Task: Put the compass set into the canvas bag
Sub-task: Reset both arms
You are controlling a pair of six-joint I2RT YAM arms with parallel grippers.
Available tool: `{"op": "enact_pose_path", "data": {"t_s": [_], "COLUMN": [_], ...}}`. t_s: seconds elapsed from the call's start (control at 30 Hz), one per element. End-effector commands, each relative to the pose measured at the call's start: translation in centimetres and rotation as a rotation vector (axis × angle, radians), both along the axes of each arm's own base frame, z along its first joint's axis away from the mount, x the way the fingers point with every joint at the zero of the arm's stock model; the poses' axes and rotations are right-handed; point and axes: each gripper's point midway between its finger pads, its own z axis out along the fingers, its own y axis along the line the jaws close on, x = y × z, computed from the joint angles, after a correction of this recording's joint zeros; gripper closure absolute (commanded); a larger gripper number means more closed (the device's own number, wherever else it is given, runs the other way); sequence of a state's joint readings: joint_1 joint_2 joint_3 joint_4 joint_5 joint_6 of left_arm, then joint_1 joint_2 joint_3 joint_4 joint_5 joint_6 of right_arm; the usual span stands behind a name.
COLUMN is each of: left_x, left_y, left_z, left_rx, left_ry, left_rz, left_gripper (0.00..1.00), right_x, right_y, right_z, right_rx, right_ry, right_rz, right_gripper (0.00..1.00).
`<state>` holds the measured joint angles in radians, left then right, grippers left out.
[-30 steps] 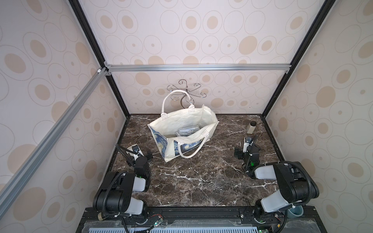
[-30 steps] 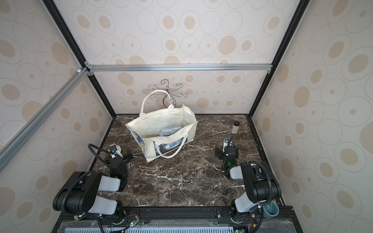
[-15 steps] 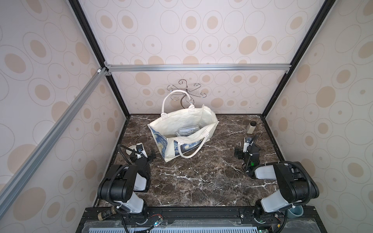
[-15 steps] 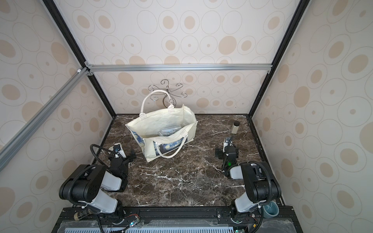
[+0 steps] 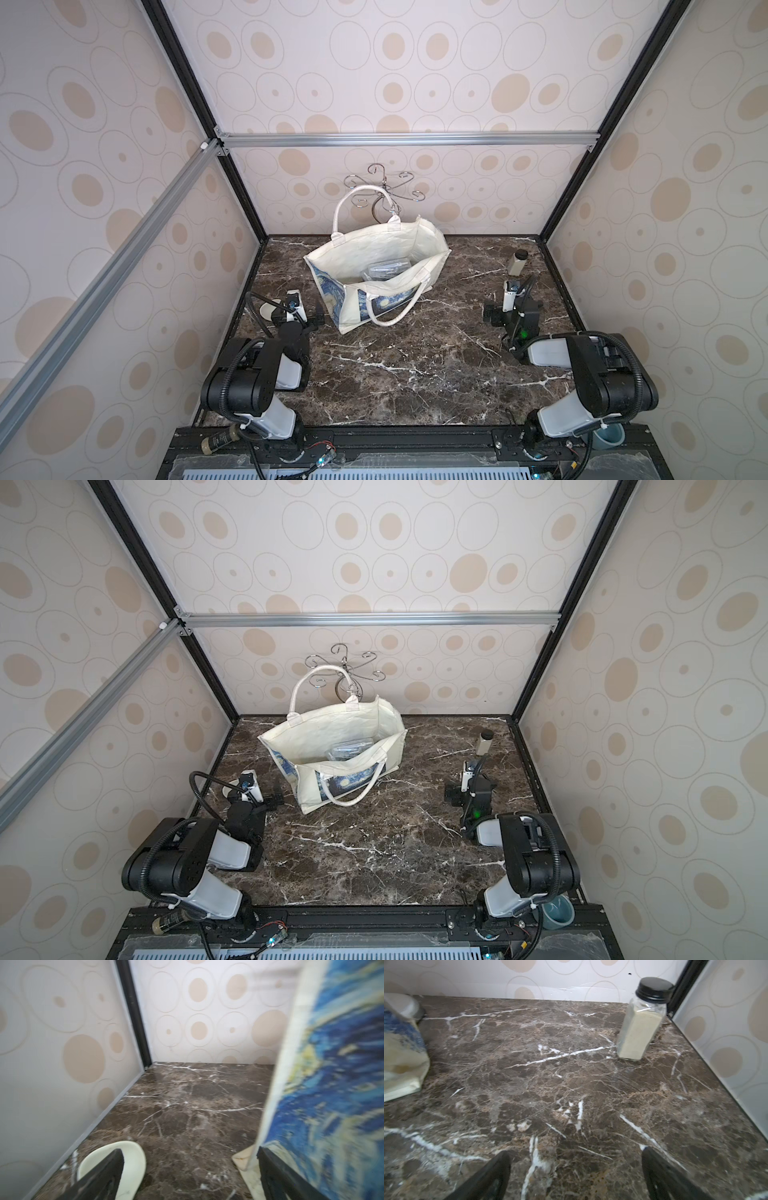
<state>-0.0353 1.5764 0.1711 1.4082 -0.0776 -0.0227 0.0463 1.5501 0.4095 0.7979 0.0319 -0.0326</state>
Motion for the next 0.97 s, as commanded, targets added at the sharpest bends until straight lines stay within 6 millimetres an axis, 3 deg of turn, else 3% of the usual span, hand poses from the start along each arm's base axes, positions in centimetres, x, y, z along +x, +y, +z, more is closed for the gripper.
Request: {"op": "enact_pose_path", "data": {"t_s": [0.0,0.03,0.07,0.1,0.17,0.27,0.4,0.93], "left_x": [-0.4,-0.2,0.5,0.8,-0.3,0.0,0.8,1.2], "left_y": [-3.3,-2.6,-0.2,2.6,3.0,2.7,0.2,0.2], "left_z": [1.3,1.3,1.0,0.4,1.1,1.0,0.6,0.6], "left_rx": [0.057,0.046,0.002,-0.041,-0.034,-0.027,0.015,0.022], "left_ry": [-0.061,-0.058,-0.036,-0.003,-0.055,-0.040,-0.009,0.001], "left_rz": [-0.226,-0.194,-0.050,0.120,0.166,0.157,0.004,0.014], "left_gripper": [0.00,0.00,0.00,0.00,0.00,0.00,0.00,0.00], "right_x": [-0.4,-0.2,0.3,0.5,0.4,0.3,0.4,0.4], "right_y": [2.5,2.0,-0.1,-0.8,-1.0,-0.9,-1.0,-0.9], "right_z": [1.1,1.0,0.7,0.8,0.8,0.8,0.8,0.9], "right_rx": [0.033,0.032,0.027,0.022,0.012,0.013,0.014,0.013], "right_ry": [-0.048,-0.040,-0.016,-0.012,-0.017,-0.016,-0.018,-0.020], "right_rz": [0.179,0.147,0.015,-0.029,-0.045,-0.046,-0.045,-0.044], "right_gripper": [0.00,0.00,0.00,0.00,0.00,0.00,0.00,0.00]}}
